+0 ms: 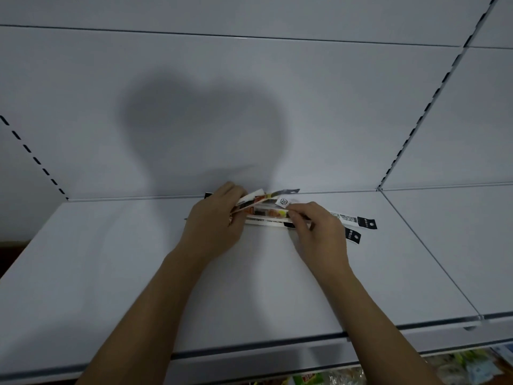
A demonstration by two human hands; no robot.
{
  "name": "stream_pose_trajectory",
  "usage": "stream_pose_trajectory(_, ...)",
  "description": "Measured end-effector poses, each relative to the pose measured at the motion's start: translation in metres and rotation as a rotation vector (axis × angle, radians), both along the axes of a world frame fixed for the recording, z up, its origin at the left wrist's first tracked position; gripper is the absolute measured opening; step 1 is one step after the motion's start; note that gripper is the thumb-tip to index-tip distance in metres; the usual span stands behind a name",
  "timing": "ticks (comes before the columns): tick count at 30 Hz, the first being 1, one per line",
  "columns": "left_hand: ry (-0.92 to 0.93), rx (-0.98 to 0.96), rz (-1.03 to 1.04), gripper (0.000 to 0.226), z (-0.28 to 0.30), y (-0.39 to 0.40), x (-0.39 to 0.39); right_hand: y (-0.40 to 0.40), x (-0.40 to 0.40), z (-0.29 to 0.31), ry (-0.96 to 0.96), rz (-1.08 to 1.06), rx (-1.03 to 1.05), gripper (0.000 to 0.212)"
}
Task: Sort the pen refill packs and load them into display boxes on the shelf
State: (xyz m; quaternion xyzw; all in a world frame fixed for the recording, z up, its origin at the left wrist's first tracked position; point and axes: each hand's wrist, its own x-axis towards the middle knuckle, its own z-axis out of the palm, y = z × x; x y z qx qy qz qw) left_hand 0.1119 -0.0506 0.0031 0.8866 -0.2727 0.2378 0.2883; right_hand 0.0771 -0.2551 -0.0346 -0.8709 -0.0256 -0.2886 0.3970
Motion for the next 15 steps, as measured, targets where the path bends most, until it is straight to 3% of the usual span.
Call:
stream_pose_trajectory(3,-0.070,0.002,-0.003,0.030,0.003,-0.007,-0.003,-0.002,-0.003,0.002,-0.044,0.028,0.009,0.013)
stream_pose_trajectory(6,0.050,0.228,0.049,0.047,-0.005,-0.011,-0.002,0.001,-0.004,0.001,-0.002,0.080,-0.067,0.014)
stream_pose_trajectory(8,0.134,0.319,0.074,0.034,-0.009,-0.008,0.004,0.004,-0.003,0.000,0.081,0.112,-0.098,0.011)
stream_pose_trajectory(12,0.050,0.328,0.088,0.010,-0.014,0.010,0.013,0.003,-0.004,0.002,0.118,0.154,0.018,0.027)
stream_pose_trajectory(15,0.075,0.258,0.181,0.023,-0.015,0.018,0.017,0.004,-0.005,0.001,0.163,0.085,-0.031,0.030)
